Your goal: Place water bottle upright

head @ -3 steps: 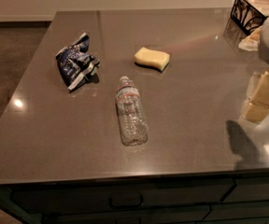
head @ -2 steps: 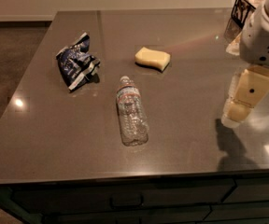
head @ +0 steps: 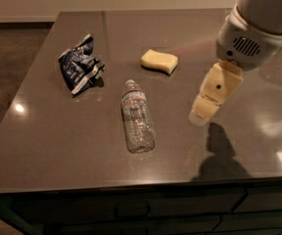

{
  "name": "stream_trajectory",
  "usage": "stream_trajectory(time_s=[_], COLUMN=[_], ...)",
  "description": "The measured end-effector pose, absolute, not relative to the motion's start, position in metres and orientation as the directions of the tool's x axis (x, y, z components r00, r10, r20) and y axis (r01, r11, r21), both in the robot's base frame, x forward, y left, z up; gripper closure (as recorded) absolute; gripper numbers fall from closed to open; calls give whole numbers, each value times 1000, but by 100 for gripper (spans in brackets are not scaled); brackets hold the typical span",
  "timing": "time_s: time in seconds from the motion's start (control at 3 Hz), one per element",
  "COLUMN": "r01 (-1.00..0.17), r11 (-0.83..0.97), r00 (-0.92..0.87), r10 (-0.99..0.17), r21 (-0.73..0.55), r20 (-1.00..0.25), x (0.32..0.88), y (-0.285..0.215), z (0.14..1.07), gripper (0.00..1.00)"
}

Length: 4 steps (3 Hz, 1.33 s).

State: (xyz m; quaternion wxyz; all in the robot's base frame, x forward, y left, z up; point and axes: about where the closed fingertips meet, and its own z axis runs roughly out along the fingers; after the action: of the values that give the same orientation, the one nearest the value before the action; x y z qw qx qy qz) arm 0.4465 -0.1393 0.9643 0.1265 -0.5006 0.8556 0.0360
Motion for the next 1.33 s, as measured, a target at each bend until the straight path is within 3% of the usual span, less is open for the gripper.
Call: stream_trajectory(time_s=[0.67, 1.33], r01=[-767, -683], r11=[642, 731], r00=[-620, -714], r10=[-736, -670], r21=[9, -8], r20=[-272, -204], x=[459, 480], y=[-91, -44], z=[953, 936], gripper=[0, 0])
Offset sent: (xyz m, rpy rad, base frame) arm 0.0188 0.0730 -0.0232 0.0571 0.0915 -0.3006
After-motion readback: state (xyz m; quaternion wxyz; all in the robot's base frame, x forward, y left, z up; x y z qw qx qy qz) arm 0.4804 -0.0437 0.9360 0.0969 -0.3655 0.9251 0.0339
